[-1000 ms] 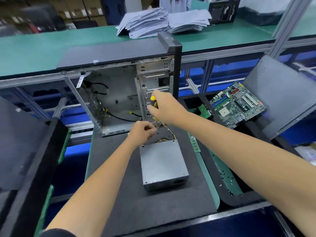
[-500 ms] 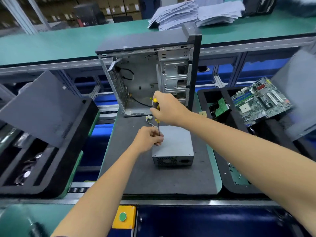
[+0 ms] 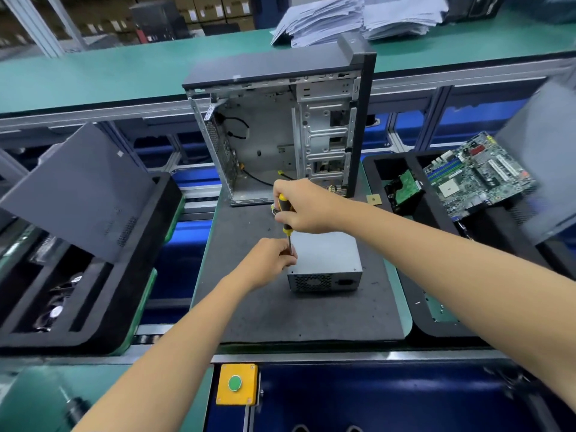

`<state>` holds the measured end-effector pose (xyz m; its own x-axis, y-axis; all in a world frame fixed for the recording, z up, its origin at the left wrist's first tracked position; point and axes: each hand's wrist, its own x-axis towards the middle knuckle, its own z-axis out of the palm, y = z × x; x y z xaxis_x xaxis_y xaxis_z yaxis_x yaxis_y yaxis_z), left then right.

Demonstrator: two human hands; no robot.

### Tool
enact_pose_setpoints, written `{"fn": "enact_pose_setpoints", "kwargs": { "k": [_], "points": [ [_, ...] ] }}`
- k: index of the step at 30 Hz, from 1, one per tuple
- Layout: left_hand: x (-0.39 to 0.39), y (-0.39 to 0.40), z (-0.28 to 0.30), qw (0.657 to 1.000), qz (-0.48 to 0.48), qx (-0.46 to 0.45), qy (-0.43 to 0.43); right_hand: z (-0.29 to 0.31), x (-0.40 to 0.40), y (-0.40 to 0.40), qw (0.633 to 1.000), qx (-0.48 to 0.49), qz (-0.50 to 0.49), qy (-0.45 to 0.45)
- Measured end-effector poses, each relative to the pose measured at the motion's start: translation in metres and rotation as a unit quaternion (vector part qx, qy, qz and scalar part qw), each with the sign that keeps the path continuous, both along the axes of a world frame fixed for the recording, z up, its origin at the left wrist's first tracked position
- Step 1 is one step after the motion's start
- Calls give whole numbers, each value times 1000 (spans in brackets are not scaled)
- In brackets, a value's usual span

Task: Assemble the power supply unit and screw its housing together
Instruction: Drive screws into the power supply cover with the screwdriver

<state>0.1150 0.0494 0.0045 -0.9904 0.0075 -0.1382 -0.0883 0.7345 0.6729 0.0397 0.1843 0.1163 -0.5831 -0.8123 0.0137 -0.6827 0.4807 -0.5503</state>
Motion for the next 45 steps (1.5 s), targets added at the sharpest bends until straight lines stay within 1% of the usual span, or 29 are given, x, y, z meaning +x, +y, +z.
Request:
{"fn": "enact_pose_setpoints", "kwargs": {
  "k": [3,9,13,18,21,28,31,38,45],
  "points": [
    [3,-1,-2,999,-16,-27,3,0,5,4,1000,5,11,-2],
    [7,-1,-4,996,-67,-50,29,-5,12,8,1000,12,21,6],
    [11,-2,-8,996,-50,-38,57,-9,17,8,1000,6,30,6],
    [13,0,-9,996,-36,-26,71,-14,17,9,1000,15,21,2],
    [11,-1,-7,997,-35,-30,65,-14,16,9,1000,18,21,-6],
    [8,-8,-6,999,-20,5,25,-10,15,11,1000,-3,18,-24],
    [7,-6,-6,999,-31,-5,9,-9,14,12,999,-13,16,-25],
    [4,-4,-1,998,-51,-36,7,-6,9,16,999,-24,13,-28],
    [2,-7,0,998,-56,-19,-10,-6,9,18,999,-23,19,-31]
  ]
}}
